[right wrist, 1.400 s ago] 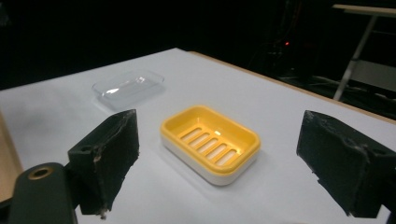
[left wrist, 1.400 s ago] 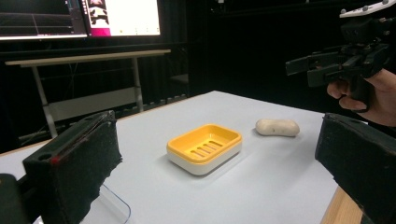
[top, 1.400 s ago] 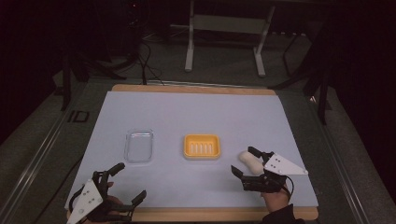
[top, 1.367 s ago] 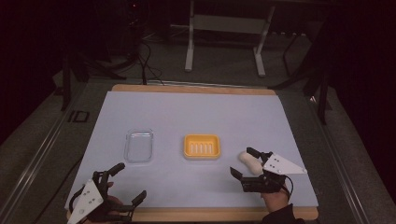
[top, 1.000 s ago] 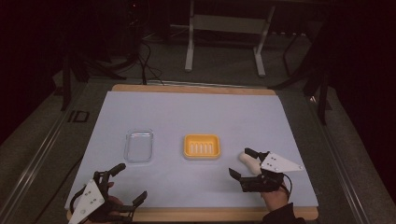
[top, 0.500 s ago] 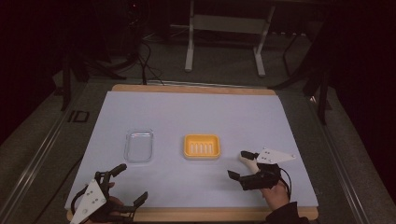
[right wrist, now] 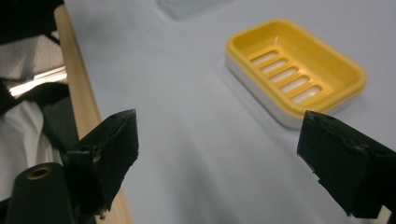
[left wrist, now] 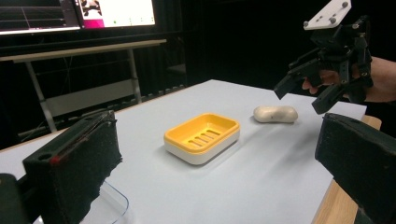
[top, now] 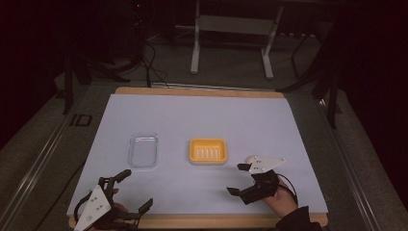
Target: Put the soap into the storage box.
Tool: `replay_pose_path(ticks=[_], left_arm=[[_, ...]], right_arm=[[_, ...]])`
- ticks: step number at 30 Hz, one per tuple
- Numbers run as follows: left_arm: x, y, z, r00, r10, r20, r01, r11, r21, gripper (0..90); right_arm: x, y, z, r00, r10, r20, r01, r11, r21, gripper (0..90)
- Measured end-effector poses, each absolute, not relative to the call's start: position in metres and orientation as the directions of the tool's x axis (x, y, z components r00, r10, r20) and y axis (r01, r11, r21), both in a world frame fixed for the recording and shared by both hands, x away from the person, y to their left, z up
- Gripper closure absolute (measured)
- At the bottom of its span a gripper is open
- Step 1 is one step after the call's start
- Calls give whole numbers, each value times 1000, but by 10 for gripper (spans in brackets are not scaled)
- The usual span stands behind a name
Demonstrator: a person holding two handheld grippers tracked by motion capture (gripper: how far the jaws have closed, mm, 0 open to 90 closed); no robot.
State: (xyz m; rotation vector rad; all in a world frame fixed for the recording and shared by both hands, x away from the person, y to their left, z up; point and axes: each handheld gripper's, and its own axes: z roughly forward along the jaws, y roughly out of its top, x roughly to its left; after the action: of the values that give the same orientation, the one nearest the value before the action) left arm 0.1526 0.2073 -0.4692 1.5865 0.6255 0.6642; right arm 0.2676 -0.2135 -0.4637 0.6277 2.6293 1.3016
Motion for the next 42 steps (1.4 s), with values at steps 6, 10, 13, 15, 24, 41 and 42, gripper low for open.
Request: replay_pose_path(ticks=[6,10,13,15,24,41,42], left_arm=[[153,207,-470,690,720,67,25,-117,993,1],[153,206,-470,690,720,70,25,-121,992,1],[153,206,-470,691,719,73,27,-127,992,1],[153,205,-470,690,719,75,26,-129,991,1],[153,205,-470,693,717,75,30,-133,991,1],[153,204,-471,693,716,78,33,-140,990,1],[153,204,-471,694,716,78,33,-140,990,1]], right_arm=[[269,-208,-461,-911,409,50,318,620,717,129],[269,-204,-460,-916,399,44,328,680,656,131],[270,-204,-460,-914,403,45,337,693,637,133],[271,-204,-459,-914,402,55,350,711,611,136],[276,-202,-454,-913,403,58,376,781,499,114],[283,-207,-454,-899,425,105,436,851,294,130],[283,-208,-454,-898,427,102,438,857,272,130]])
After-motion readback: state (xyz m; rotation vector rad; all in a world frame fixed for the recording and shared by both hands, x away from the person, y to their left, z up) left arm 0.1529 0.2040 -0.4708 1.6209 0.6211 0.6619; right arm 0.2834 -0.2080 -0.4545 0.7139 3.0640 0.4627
